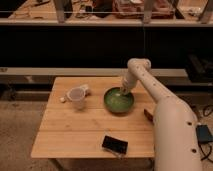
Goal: Push the ceramic bowl across the table
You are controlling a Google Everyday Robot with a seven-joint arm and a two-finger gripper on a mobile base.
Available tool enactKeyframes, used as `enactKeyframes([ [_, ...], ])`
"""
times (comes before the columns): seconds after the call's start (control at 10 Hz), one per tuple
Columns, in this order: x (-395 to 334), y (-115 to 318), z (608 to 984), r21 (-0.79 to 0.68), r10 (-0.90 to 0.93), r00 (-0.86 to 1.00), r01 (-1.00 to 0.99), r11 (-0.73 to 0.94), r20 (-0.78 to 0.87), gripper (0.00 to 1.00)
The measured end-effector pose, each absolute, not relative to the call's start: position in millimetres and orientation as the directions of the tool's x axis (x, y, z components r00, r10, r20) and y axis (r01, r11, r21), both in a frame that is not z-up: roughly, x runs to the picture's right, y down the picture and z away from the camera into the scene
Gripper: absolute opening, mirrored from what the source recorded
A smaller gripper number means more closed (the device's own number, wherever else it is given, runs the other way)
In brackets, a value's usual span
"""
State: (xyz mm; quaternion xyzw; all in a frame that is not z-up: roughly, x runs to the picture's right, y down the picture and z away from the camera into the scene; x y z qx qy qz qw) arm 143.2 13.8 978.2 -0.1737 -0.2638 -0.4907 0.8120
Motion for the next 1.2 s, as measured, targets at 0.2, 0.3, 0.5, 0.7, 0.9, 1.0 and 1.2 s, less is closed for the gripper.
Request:
enactKeyframes([
  [0.2,168.1,12.4,980.4,-0.037,-0.693,0.409,0.874,0.484,0.594,0.00],
  [0.3,179.4,13.0,980.1,-0.045,-0.687,0.421,0.869,0.494,0.593,0.00],
  [0.5,213.6,13.3,976.0,-0.065,-0.674,0.454,0.853,0.518,0.584,0.00],
  [0.7,233.9,13.2,971.3,-0.075,-0.670,0.467,0.847,0.526,0.577,0.00],
  [0.9,258.3,19.1,964.3,-0.097,-0.659,0.483,0.841,0.532,0.577,0.00],
  [1.0,268.0,24.1,961.6,-0.110,-0.651,0.490,0.839,0.533,0.580,0.00],
  [1.2,290.4,35.5,954.1,-0.142,-0.637,0.505,0.835,0.532,0.583,0.00],
])
